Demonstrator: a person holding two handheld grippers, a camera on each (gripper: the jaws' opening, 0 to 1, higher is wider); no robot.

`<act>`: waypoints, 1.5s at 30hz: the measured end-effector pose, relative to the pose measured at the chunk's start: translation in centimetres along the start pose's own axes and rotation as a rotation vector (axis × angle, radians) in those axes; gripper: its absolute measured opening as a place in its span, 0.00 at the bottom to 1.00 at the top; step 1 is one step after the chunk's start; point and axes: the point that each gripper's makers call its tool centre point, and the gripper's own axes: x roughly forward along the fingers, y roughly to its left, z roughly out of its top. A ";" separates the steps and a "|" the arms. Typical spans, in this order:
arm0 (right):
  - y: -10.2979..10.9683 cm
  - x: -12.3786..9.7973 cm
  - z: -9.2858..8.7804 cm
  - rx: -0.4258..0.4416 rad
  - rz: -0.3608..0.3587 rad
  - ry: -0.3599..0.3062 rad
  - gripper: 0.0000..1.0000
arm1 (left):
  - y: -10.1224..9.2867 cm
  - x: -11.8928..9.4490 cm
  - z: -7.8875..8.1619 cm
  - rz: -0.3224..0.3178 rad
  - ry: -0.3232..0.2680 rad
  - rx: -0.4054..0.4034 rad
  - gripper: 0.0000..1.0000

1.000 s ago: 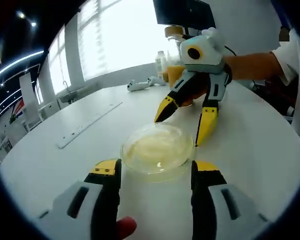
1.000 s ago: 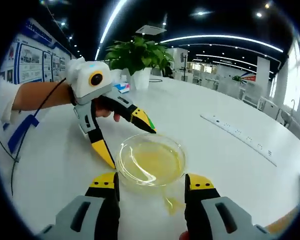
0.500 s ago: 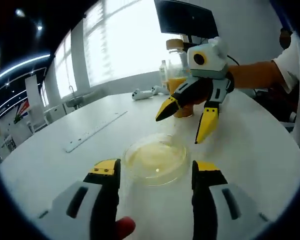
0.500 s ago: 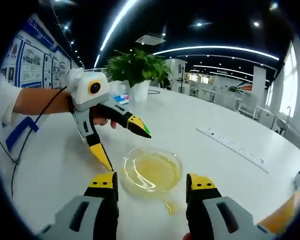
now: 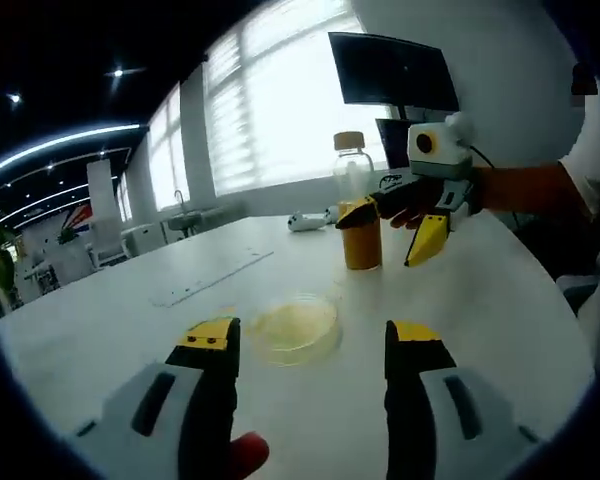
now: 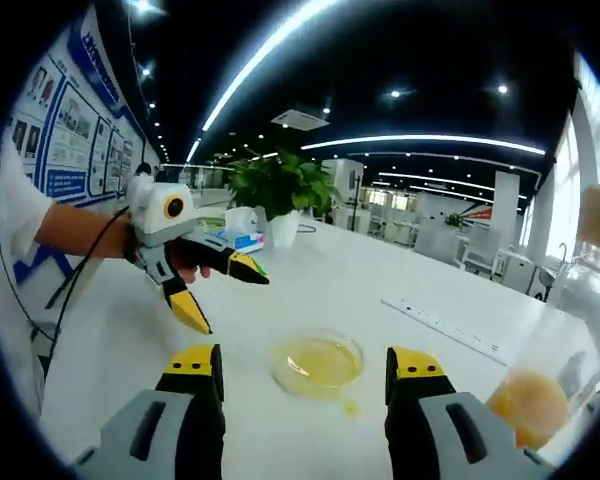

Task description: Open the Petri dish lid, place the lid on the table, pour the liquid culture medium into the Petri dish, pick up the Petri dish lid from the table, and close the Petri dish

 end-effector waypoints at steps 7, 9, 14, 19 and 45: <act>0.2 -3.2 1.5 0.021 -0.038 -0.064 0.62 | 0.6 -3.1 0.1 0.112 -0.021 -0.020 0.50; -0.1 -3.9 1.5 0.023 -0.061 -0.076 0.62 | 0.9 -3.7 0.3 0.133 -0.034 -0.030 0.50; -0.5 -5.9 1.7 0.049 -0.103 -0.106 0.62 | 1.0 -5.0 0.5 0.159 -0.044 -0.024 0.49; -1.8 -8.6 2.4 0.095 -0.206 -0.181 0.62 | 1.3 -6.3 0.0 0.207 -0.045 -0.034 0.49; -3.7 -20.0 2.6 0.138 -0.491 -0.279 0.62 | 3.3 -16.0 1.4 0.544 -0.123 -0.044 0.48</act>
